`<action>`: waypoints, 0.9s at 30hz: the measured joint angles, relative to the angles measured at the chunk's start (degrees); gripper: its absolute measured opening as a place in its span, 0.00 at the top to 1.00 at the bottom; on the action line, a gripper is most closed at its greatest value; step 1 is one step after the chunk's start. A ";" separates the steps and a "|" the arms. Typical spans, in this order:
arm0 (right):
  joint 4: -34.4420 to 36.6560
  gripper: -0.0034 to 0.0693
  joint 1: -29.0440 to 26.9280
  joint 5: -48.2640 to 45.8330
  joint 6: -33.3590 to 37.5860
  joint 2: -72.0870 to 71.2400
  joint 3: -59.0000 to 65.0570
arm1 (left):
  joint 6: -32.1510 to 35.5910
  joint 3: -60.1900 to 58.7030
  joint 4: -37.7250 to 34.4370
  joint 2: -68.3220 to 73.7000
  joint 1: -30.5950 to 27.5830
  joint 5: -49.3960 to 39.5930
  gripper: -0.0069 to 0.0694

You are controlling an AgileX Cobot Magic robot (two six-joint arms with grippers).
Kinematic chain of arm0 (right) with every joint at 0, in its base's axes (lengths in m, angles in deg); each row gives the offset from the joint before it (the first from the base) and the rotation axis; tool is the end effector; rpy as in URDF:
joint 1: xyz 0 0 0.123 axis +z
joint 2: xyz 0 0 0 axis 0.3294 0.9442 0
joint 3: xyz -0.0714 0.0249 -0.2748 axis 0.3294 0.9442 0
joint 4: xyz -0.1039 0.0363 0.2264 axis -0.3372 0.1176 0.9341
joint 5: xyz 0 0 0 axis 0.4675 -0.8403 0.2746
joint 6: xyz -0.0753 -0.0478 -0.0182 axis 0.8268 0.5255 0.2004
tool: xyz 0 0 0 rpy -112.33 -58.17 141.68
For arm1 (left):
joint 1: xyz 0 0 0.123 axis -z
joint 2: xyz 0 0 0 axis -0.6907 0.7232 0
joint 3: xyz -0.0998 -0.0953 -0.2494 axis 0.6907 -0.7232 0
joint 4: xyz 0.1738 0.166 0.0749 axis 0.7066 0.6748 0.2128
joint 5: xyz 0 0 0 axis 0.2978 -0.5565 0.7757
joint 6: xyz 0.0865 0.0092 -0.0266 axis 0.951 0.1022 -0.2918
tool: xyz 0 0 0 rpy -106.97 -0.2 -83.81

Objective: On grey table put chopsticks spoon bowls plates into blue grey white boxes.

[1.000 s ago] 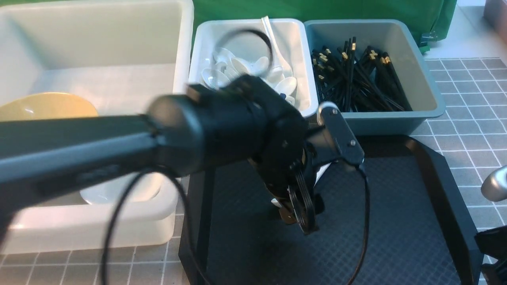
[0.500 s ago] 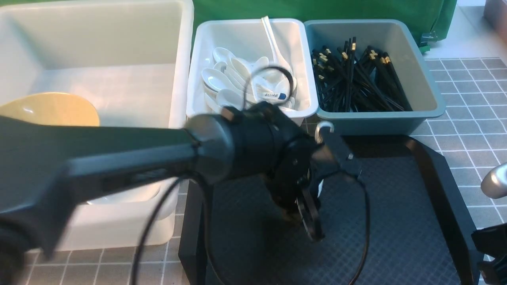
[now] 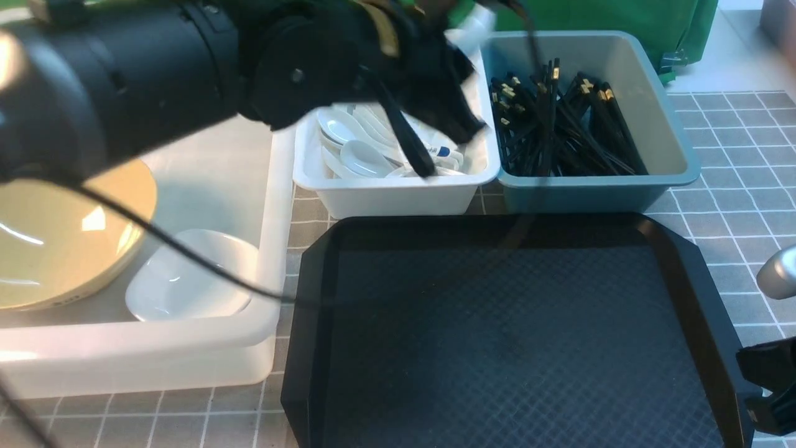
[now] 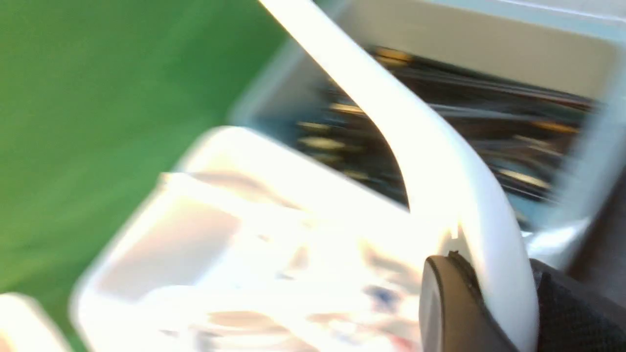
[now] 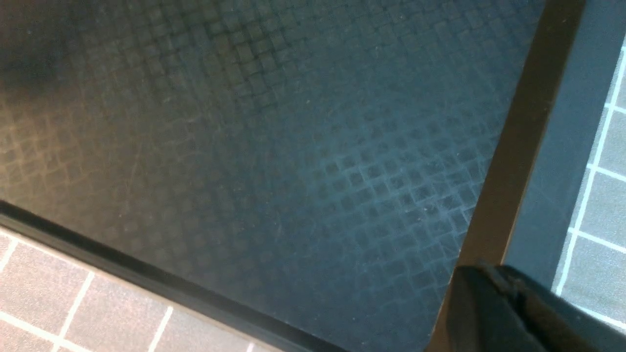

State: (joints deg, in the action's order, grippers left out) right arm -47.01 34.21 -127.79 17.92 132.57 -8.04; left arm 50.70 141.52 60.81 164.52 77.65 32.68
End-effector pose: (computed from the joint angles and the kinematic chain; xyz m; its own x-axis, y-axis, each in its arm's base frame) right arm 0.1463 0.0426 0.2542 -0.7628 -0.2371 -0.6016 -0.3036 0.9527 0.0095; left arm 0.3329 -0.2203 0.3365 -0.1202 0.5456 -0.8294 0.6259 0.6901 0.3633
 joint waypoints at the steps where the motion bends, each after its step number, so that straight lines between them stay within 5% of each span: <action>1: 0.05 0.91 0.00 0.00 0.00 0.00 0.00 | -0.14 0.00 0.07 1.67 -1.69 2.23 0.80; 6: 0.24 0.91 0.00 -1.32 1.71 -1.82 -0.26 | -2.16 0.00 0.13 7.09 -6.20 3.18 0.60; 11: 0.24 0.91 0.00 -2.19 4.48 -12.61 -0.13 | -4.87 1.67 0.13 3.72 -5.49 -14.84 0.42; 14: 0.29 0.91 0.00 -2.44 5.55 -19.80 1.10 | -5.21 2.57 0.34 -0.30 -4.26 -22.29 0.50; 17: 0.36 0.91 0.00 -2.94 6.07 -29.04 4.52 | -6.48 2.58 -0.10 -8.88 -2.13 -30.15 0.78; 19: 0.42 0.91 0.00 -3.06 6.00 -33.80 6.91 | -7.51 1.60 -0.49 -14.61 -1.07 -30.71 0.87; 27: 1.26 0.91 0.00 4.32 4.26 -39.90 11.46 | -12.02 -16.65 -1.34 -41.19 -0.01 -17.95 0.92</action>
State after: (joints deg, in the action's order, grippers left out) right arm -45.75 34.21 -123.47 22.18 92.67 3.42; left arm 38.68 124.88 59.46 123.33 77.64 14.73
